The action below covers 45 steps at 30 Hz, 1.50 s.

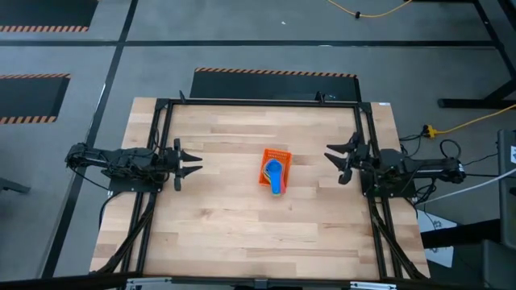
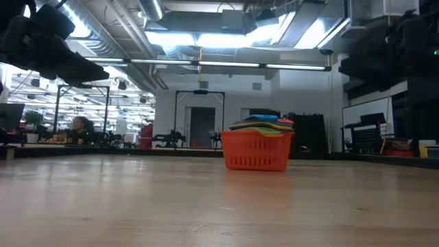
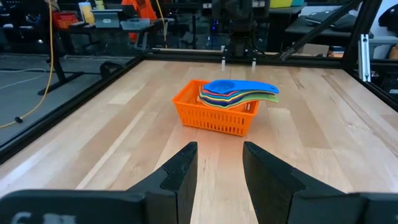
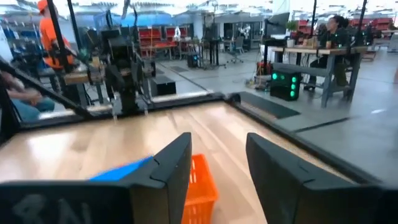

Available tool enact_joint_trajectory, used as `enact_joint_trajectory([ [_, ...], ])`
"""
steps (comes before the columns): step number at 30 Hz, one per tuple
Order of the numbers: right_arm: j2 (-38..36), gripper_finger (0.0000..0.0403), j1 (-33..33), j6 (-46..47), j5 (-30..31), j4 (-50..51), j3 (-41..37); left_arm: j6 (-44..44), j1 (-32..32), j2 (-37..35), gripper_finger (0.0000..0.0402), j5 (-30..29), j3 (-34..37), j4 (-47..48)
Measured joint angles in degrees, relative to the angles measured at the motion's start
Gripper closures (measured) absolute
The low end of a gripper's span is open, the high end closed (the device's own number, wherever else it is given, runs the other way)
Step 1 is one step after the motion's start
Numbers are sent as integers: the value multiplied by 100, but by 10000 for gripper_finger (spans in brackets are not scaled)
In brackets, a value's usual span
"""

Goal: Nest measuring cups in basket
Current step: Return to Home Position

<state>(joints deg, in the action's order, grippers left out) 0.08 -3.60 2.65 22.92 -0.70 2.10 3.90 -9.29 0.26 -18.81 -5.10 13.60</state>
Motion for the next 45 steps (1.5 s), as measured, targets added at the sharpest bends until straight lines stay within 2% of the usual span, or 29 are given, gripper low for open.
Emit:
enact_joint_trajectory([
  [5, 111, 244, 7, -391, 46, -500, -163, -1, -1, 3, 280, -3, 0, 1],
  [45, 114, 244, 7, -450, 94, -368, -153, -2, 0, 1, 280, 1, 0, -11],
])
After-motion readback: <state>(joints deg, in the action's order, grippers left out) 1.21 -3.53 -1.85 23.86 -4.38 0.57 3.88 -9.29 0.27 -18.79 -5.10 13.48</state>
